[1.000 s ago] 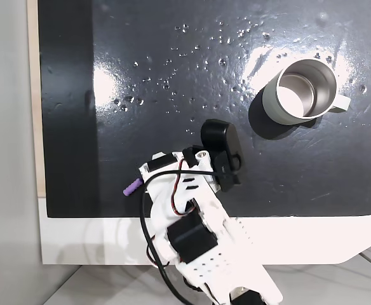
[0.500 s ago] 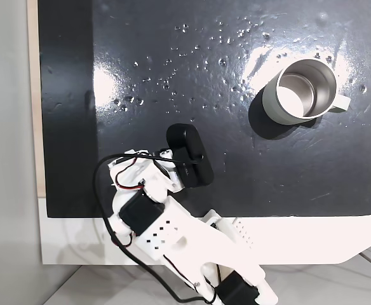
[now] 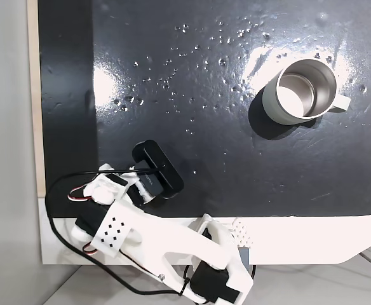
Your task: Grasp a pengrip and put it in the cup.
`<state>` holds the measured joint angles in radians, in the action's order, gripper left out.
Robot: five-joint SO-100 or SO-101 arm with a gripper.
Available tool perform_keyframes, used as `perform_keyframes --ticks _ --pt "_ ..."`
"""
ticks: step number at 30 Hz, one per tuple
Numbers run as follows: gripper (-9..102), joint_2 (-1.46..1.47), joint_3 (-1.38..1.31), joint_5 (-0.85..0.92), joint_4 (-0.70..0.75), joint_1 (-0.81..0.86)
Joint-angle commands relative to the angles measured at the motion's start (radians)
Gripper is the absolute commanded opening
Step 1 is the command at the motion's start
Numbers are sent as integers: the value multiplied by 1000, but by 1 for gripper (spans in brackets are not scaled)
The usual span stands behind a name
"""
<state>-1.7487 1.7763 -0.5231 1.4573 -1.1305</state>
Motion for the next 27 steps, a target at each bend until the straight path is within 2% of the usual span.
perform_keyframes --ticks 1,6,15,27 --pt "33 17 -29 -6 20 -66" --pt "33 63 -6 -6 -2 -81" --pt "32 120 117 23 -132 -34" --pt "32 212 120 26 -233 -48"
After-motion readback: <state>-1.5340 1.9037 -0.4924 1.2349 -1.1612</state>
